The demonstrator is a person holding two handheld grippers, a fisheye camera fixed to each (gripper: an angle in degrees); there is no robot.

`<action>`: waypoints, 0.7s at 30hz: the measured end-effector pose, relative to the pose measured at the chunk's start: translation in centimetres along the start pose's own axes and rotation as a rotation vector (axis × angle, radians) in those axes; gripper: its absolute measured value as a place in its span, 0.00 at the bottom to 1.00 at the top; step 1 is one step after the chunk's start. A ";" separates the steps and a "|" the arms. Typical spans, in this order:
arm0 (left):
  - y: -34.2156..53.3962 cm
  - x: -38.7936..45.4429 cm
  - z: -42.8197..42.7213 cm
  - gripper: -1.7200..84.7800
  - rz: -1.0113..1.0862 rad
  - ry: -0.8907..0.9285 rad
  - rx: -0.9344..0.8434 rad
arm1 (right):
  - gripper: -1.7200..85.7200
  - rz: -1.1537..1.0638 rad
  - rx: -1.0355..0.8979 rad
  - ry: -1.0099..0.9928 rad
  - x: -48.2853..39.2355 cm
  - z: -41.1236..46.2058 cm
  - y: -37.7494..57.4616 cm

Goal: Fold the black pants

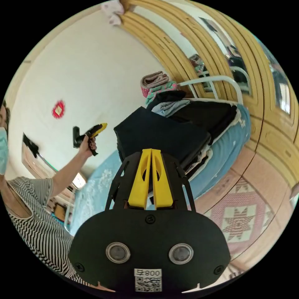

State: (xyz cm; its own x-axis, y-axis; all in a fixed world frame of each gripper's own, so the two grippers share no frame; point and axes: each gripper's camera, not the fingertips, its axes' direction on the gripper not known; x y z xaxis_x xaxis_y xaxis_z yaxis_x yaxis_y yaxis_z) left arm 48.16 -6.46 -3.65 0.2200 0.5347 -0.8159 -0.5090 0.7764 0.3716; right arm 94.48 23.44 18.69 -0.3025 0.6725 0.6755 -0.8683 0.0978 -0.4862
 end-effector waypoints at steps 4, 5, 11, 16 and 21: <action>-0.2 2.4 7.8 0.03 0.151 -0.339 -0.222 | 0.02 -0.198 -0.150 0.529 -6.5 12.3 -4.7; 0.4 2.4 9.8 0.03 0.161 -0.393 -0.255 | 0.02 -0.212 -0.249 0.562 -6.8 16.6 -4.8; 0.4 1.3 13.2 0.02 0.089 -0.361 -0.250 | 0.02 -0.162 -0.236 0.468 -9.8 24.0 -3.1; 0.3 1.6 13.5 0.02 0.097 -0.348 -0.227 | 0.02 -0.138 -0.220 0.412 -13.8 23.6 -3.6; 1.0 1.0 11.4 0.02 0.063 -0.262 -0.061 | 0.02 -0.300 -0.047 0.299 -23.8 23.4 -7.3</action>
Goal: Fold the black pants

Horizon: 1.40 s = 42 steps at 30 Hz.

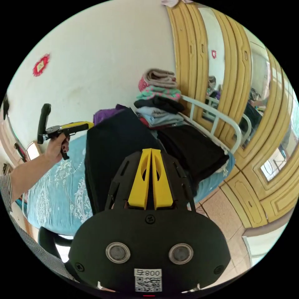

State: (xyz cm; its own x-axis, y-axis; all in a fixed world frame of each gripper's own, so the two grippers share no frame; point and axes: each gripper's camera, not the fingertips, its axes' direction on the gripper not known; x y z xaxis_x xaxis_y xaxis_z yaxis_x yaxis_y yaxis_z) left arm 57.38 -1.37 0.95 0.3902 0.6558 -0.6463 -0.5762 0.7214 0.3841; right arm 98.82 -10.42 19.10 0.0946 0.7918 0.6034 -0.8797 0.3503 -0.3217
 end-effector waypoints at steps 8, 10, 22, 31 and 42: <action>1.9 -1.2 3.9 0.02 0.034 -0.043 -0.094 | 0.02 -0.139 -0.277 0.012 -11.9 20.0 -13.9; 2.0 -2.3 4.8 0.02 0.005 -0.016 -0.122 | 0.02 -0.126 -0.315 0.014 -12.3 23.8 -13.7; 2.8 -5.8 3.3 0.02 0.052 -0.014 -0.145 | 0.02 -0.108 -0.294 -0.036 -13.7 22.3 -14.2; 7.2 -7.6 -3.4 0.02 -0.021 0.175 0.104 | 0.02 -0.187 -0.151 -0.141 -15.4 5.6 4.6; 12.4 -12.7 -7.1 0.02 -0.050 0.255 0.020 | 0.02 0.079 -0.012 -0.274 -11.2 6.2 10.4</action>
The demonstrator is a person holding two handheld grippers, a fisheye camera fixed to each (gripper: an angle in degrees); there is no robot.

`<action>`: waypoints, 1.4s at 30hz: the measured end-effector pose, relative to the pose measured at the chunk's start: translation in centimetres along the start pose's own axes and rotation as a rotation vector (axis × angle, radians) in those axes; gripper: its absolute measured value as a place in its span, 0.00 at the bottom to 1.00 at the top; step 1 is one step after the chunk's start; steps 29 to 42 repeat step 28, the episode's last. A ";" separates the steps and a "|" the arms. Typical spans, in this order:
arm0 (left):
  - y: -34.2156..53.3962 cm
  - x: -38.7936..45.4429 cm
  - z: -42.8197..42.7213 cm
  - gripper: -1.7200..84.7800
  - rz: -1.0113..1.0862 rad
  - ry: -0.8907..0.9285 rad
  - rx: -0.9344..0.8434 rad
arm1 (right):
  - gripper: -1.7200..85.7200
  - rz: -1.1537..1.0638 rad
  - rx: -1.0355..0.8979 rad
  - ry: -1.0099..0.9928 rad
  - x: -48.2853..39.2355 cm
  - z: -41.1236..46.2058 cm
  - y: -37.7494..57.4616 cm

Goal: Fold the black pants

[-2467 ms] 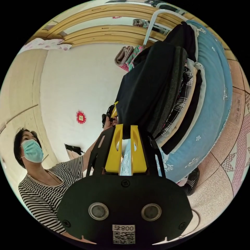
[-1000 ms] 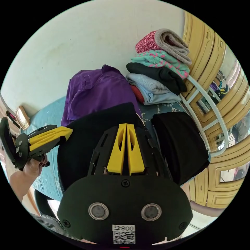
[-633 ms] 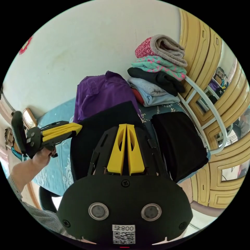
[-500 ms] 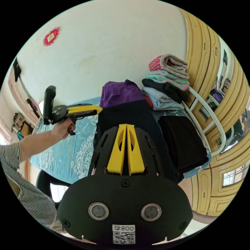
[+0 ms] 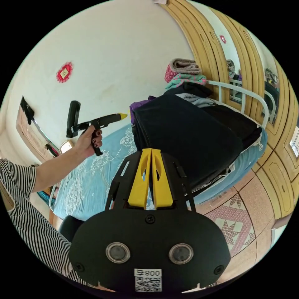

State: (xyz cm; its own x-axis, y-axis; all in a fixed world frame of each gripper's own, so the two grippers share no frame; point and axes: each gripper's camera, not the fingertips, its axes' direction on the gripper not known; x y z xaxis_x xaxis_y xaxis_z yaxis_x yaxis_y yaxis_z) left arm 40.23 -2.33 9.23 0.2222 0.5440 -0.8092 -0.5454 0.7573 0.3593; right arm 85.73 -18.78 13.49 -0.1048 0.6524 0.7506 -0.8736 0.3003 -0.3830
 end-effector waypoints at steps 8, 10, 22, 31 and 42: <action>11.5 -7.9 -1.7 0.03 -0.251 0.196 -0.233 | 0.04 -0.023 0.131 0.185 8.5 -2.1 -9.2; 13.3 -8.7 -2.5 0.03 -0.287 0.215 -0.250 | 0.06 -0.035 0.106 0.279 10.6 -0.5 -13.7; 18.1 -9.6 -7.0 0.02 -0.424 0.278 -0.262 | 0.11 -0.086 -0.377 0.443 21.4 26.1 -33.2; 20.2 -9.3 -8.1 0.02 -0.486 0.298 -0.315 | 0.12 -0.122 -0.523 0.484 24.0 34.4 -33.3; 20.2 -9.3 -8.1 0.02 -0.486 0.298 -0.315 | 0.12 -0.122 -0.523 0.484 24.0 34.4 -33.3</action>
